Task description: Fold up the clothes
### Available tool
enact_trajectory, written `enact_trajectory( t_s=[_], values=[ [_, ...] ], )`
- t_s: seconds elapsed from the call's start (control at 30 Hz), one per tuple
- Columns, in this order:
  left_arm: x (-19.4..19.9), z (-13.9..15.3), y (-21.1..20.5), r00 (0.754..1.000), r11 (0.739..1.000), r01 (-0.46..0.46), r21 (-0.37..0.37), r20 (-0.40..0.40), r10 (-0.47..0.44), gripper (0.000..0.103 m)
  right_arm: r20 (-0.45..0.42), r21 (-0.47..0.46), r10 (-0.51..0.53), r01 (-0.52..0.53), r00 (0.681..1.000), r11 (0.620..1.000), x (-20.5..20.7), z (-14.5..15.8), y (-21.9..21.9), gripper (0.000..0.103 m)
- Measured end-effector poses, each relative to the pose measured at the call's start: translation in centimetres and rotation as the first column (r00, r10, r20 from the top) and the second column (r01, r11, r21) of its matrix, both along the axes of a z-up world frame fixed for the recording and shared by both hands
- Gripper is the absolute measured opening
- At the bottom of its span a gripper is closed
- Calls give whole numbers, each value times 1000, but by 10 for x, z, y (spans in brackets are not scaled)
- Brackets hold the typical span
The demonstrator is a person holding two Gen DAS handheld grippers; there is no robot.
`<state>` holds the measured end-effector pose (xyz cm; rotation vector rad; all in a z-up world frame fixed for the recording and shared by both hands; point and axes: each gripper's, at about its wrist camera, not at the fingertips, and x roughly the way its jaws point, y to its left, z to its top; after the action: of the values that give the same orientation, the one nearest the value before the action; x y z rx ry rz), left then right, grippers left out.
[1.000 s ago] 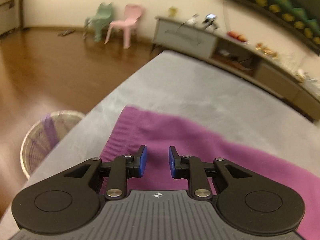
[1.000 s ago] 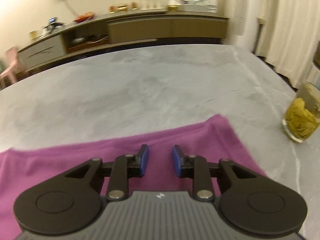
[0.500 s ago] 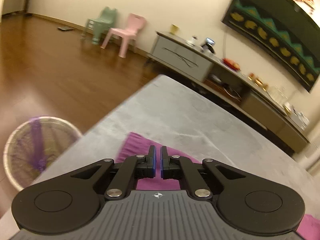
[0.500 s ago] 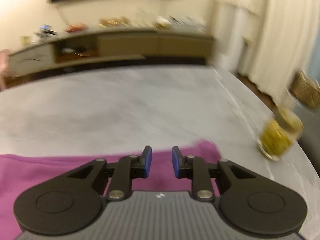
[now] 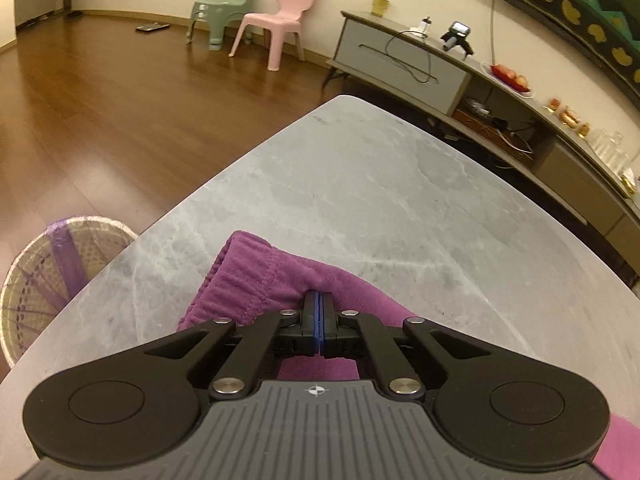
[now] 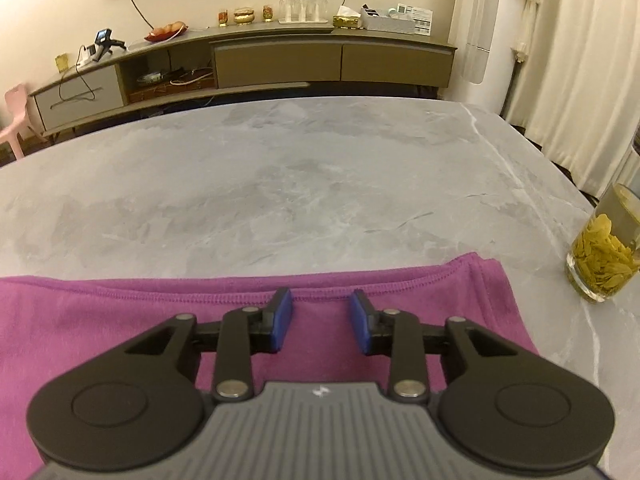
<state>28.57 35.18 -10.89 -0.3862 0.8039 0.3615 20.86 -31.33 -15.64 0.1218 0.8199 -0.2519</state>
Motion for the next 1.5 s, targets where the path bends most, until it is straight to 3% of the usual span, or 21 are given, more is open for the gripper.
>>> enact_trajectory(
  t_s=[0.07, 0.23, 0.3, 0.4, 0.5, 0.7, 0.87, 0.93, 1.07, 1.17, 1.2, 1.23, 1.27, 1.33, 1.43, 1.5],
  values=[
    [-11, 15, -5, 1000, 1000, 1, 12, 22, -1, 1, 11, 22, -25, 24, 1000, 999, -6, 5, -10, 22],
    [-63, 58, -18, 985, 987, 140, 85, 89, -148, 3, 123, 73, -151, 143, 981, 987, -54, 49, -48, 24],
    [-80, 54, -26, 971, 968, 228, 101, 46, -234, 3, 103, 84, -119, 111, 988, 990, -71, 51, -50, 24],
    [-85, 31, -36, 952, 945, 306, 120, -61, -301, 3, 5, 81, -52, 51, 999, 995, -76, 34, -49, 24],
    [-81, 18, -35, 957, 948, 285, 143, -103, -272, 4, -84, 46, -40, 44, 996, 998, -73, 11, -54, 23],
    [-76, 4, -30, 972, 959, 220, 178, -119, -201, 6, -10, 43, -69, 69, 998, 997, -87, 16, -62, 23],
    [-80, -1, -20, 986, 970, 162, 179, -58, -155, 6, -38, 7, -82, 83, 996, 997, -89, 7, -73, 11],
    [-78, 0, -24, 985, 965, 167, 202, -72, -155, 6, -9, 0, -96, 96, 995, 995, -94, 15, -71, 16],
    [-78, 0, -24, 985, 964, 167, 206, -76, -155, 6, 88, 18, 59, -61, 994, 998, -104, 38, -25, 17],
    [-80, 0, -20, 985, 967, 170, 189, -68, -159, 6, 30, 15, 214, -215, 976, 977, -98, 28, 17, 17],
    [-80, 0, -20, 985, 967, 172, 187, -65, -162, 6, -3, -6, 215, -215, 977, 977, -95, 21, 19, 17],
    [-80, -1, -19, 984, 967, 174, 184, -63, -165, 6, -37, -30, 210, -211, 977, 977, -92, 15, 20, 17],
    [-81, -1, -18, 984, 968, 176, 181, -61, -168, 6, -70, -54, 204, -208, 976, 977, -89, 8, 21, 24],
    [-81, -1, -16, 983, 968, 180, 175, -57, -172, 6, -53, -26, 128, -129, 990, 991, -88, 8, -1, 36],
    [-80, -1, -14, 983, 969, 181, 167, -53, -174, 6, -45, 23, 7, -6, 999, 1000, -94, 8, -37, 35],
    [-79, -1, -13, 984, 971, 177, 161, -52, -171, 6, -57, 36, -32, 34, 998, 999, -99, 12, -47, 28]
  ],
)
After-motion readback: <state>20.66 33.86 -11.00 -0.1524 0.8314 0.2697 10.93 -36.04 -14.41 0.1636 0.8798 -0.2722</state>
